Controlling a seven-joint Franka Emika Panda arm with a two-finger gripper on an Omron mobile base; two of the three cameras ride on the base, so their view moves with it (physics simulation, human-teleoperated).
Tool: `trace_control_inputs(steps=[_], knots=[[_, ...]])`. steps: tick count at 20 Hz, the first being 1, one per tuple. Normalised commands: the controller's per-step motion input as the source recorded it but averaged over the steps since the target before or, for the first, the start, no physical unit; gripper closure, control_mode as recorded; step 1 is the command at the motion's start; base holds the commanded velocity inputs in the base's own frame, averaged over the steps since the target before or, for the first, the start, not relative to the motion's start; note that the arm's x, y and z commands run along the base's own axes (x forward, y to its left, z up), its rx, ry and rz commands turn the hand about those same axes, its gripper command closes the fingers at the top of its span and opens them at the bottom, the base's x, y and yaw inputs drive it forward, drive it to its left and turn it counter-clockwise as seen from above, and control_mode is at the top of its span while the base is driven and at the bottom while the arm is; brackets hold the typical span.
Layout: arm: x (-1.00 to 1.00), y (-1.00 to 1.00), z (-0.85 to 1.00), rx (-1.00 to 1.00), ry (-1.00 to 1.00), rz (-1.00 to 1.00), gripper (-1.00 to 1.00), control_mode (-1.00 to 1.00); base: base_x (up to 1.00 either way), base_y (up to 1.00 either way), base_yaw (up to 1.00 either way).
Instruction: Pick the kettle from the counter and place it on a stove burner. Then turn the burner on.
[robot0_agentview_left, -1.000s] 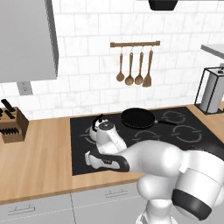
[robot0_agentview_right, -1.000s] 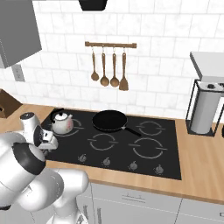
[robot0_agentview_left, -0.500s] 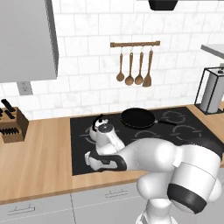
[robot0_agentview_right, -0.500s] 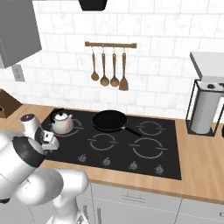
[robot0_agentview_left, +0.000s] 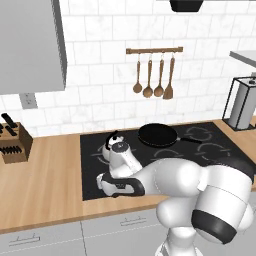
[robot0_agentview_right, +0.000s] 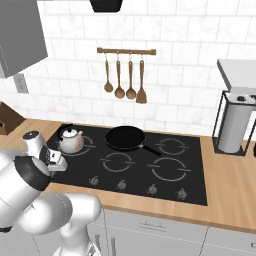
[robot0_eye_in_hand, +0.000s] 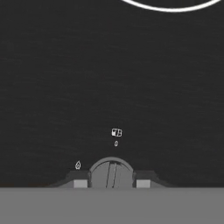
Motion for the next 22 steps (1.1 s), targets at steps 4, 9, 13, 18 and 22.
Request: trace_control_inputs(steps=[4, 9, 13, 18, 22], knots=[[0.00, 0.00, -0.02, -0.01, 0.00, 0.02, 1.00, -1.00, 0.00, 0.00, 0.00], [-0.11, 0.06, -0.29, -0.20, 0.00, 0.42, 1.00, -1.00, 0.00, 0.00, 0.00], [-0.16, 0.20, -0.30, -0.27, 0.00, 0.60, 1.00, -1.00, 0.00, 0.00, 0.00], [-0.25, 0.11, -0.29, -0.24, 0.00, 0.67, 1.00, -1.00, 0.00, 0.00, 0.00], [-0.35, 0.00, -0.09, -0.16, -0.06, 0.68, 1.00, -1.00, 0.00, 0.00, 0.00]])
